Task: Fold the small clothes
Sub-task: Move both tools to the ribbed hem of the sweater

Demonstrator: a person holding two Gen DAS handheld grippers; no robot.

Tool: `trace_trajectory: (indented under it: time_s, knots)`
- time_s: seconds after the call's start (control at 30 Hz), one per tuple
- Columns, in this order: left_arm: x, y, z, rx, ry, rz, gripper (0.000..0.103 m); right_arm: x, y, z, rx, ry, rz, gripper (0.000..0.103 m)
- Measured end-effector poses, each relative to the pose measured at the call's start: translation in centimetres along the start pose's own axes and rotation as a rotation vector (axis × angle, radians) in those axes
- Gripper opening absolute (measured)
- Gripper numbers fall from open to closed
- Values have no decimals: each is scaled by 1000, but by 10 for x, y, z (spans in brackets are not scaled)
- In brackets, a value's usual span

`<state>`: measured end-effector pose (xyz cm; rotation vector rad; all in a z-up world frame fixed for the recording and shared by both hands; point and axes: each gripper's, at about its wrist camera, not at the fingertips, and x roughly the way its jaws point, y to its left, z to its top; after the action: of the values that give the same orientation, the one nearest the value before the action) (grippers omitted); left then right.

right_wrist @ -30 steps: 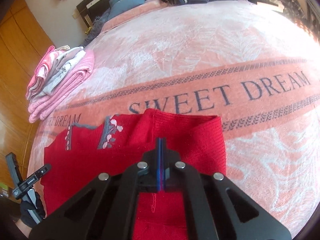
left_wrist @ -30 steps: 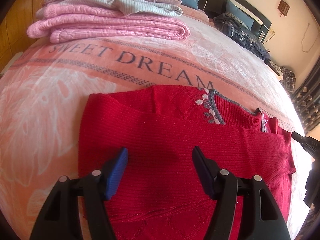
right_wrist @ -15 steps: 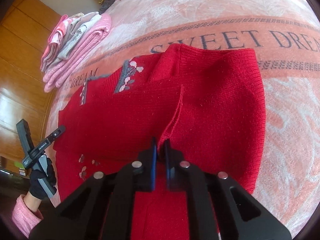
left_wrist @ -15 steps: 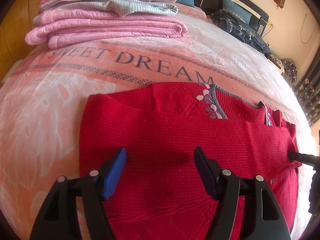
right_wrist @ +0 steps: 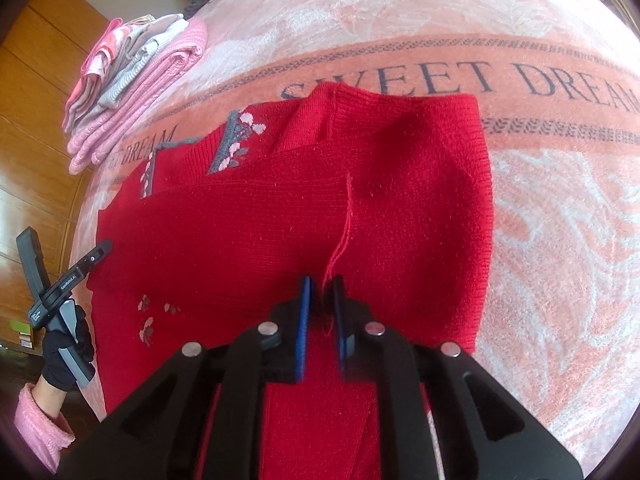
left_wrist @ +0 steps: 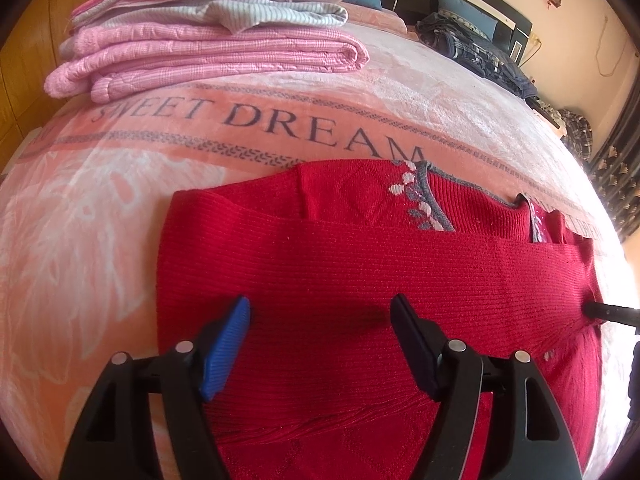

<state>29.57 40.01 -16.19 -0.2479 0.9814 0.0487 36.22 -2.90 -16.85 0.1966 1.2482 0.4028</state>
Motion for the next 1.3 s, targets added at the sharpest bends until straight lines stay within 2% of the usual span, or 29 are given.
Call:
trace_trajectory:
  time_s: [0.03,0.17,0.3,0.43,0.53,0.63,0.7,0.77,0.8,0.97,1.13,1.2,1.3]
  knots:
    - [-3,0,2,-11,-7,-18,73,-7,2,3,-7,-26,-7,14]
    - [-12,-9,9,1,-44,-41,73,-22,13,14,-7,-79,67,14]
    - [-8,-16,8,1,-25,-54,73,-5,31,14,-34,-38,79,14]
    - [9,-15,-2,34,34,-30,73,22,29,2,-66,20,-30,16]
    - [11,-21,-8,108,24,-17,78,24,17,-2,-23,-8,31,15]
    - [9,-23,-8,112,25,-16,79,20,14,-2,1,-16,53,15]
    - [6,-22,-7,91,33,-22,79,15,13,-5,33,-27,66,19]
    - [-2,-20,-7,66,45,-33,78,6,15,-10,52,-29,51,29]
    - [-9,-18,-8,52,52,-44,78,0,16,-13,50,-28,46,31]
    - [-49,-8,-30,10,121,-36,78,-35,25,-47,24,-2,36,38]
    - [-92,5,-83,24,241,-6,78,-70,32,-102,26,50,59,42]
    - [-110,12,-107,26,284,-28,78,-85,36,-129,10,73,65,42]
    - [-132,25,-140,20,344,-21,78,-106,40,-167,-32,102,62,43]
